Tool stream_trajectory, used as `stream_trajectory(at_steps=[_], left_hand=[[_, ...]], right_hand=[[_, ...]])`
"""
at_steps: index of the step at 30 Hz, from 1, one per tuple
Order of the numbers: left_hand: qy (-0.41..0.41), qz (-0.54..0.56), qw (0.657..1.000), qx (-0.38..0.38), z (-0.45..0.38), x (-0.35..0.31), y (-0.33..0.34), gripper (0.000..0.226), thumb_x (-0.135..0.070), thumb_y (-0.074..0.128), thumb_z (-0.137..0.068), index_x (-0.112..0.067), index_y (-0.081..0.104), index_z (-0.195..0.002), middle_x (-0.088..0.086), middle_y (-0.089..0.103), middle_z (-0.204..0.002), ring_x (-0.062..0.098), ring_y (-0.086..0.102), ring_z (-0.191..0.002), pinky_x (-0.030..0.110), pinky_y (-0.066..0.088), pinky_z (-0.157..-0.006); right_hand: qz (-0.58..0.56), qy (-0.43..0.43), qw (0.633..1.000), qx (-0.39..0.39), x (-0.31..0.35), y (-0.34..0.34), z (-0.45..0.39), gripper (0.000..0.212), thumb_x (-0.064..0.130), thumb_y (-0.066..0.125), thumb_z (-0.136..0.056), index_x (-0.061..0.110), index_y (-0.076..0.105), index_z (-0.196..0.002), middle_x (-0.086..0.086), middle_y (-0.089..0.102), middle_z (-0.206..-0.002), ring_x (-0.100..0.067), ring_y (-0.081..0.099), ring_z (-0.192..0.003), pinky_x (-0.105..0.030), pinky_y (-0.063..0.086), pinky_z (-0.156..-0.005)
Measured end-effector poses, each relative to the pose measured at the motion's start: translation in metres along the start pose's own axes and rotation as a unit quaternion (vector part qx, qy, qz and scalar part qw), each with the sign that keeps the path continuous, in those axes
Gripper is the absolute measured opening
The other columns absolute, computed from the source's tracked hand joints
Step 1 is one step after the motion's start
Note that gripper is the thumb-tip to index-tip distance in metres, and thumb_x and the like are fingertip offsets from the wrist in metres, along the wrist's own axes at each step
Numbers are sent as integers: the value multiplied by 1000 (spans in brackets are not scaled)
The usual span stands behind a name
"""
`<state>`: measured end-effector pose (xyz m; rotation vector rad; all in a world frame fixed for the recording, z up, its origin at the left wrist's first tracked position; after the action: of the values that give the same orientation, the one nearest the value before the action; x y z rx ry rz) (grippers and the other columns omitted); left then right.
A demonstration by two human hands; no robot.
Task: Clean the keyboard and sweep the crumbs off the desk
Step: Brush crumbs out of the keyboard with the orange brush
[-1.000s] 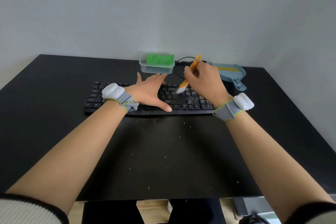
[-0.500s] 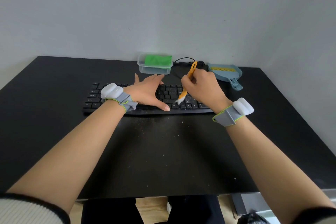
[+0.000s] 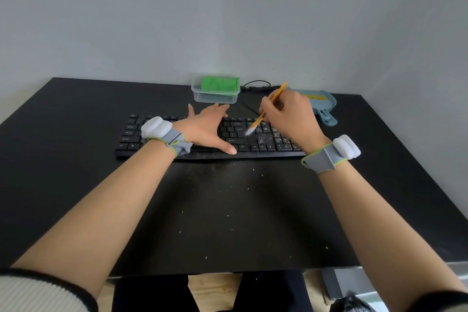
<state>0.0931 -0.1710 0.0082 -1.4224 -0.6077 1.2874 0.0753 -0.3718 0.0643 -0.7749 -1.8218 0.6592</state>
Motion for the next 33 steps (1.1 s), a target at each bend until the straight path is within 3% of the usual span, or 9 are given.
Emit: stream_trajectory(at_steps=[5,8,12,16,19,23,25,28,33], left_hand=[[10,-4,1000,10,-3,-7,3,134,-74,74,-63,-21,-6,-157,2,13,-164,19,-8,-152,68,-14,-112],[18,-5,1000,10,-5,-13,4,135,-75,73,-63,-20,-7,-157,1,17,-163,17,-9,-152,68,-15,-112],[25,-15,1000,8,-8,-15,5,135,-72,75,-64,-17,-5,-157,2,20,-163,17,-6,-152,68,-16,-111],[27,-13,999,16,-9,-12,6,134,-72,75,-64,-17,-4,-157,-1,23,-161,16,-6,-152,68,-15,-112],[30,-17,999,17,-9,-13,5,135,-71,76,-64,-16,-5,-157,1,21,-162,17,-6,-152,67,-15,-112],[31,-20,999,19,-9,-12,5,135,-72,75,-64,-16,-4,-157,1,21,-162,17,-7,-152,68,-15,-112],[31,-22,999,18,-9,-11,5,135,-73,75,-63,-16,-4,-157,2,20,-162,17,-6,-152,68,-15,-112],[29,-24,999,17,-9,-11,5,135,-73,75,-63,-16,-3,-158,2,20,-162,17,-6,-152,68,-14,-112],[28,-26,999,18,-11,-10,6,136,-74,75,-62,-17,-3,-157,0,22,-161,16,-7,-152,68,-13,-113]], right_hand=[[19,9,999,-45,-11,9,-8,47,48,56,-96,9,72,-76,-2,71,-66,-13,67,-65,-27,52,-71],[22,12,999,-33,-12,18,-11,45,50,57,-95,12,70,-76,2,67,-64,-12,63,-64,-30,51,-69],[52,14,999,-5,-13,21,-8,45,44,54,-99,20,45,-62,8,47,-53,-9,46,-53,-28,36,-62],[55,3,998,6,-11,11,-7,45,40,50,-100,4,59,-74,-6,66,-66,-22,59,-61,-35,44,-60],[50,-9,998,-38,-9,2,-12,48,41,51,-100,0,65,-78,-11,67,-67,-25,59,-60,-33,47,-61],[56,10,998,-26,-13,10,-12,43,46,55,-98,10,60,-74,3,55,-59,-6,47,-53,-25,34,-56],[70,13,997,-7,-15,15,-8,45,46,54,-99,14,53,-68,5,50,-56,-6,46,-53,-27,34,-60],[74,8,997,12,-12,12,0,48,42,51,-100,18,38,-61,4,43,-52,-10,42,-48,-27,31,-51],[58,-27,998,-6,-1,1,5,47,40,51,-101,17,41,-60,-6,61,-59,-19,49,-49,-23,35,-48]])
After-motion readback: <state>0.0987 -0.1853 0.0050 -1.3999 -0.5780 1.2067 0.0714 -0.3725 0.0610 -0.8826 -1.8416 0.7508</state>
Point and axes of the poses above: each hand's wrist, its own z-axis away from the middle knuckle, its own y-axis out of the palm, x = y × z, the point moved 3 cm from there along -z, towards the middle knuckle
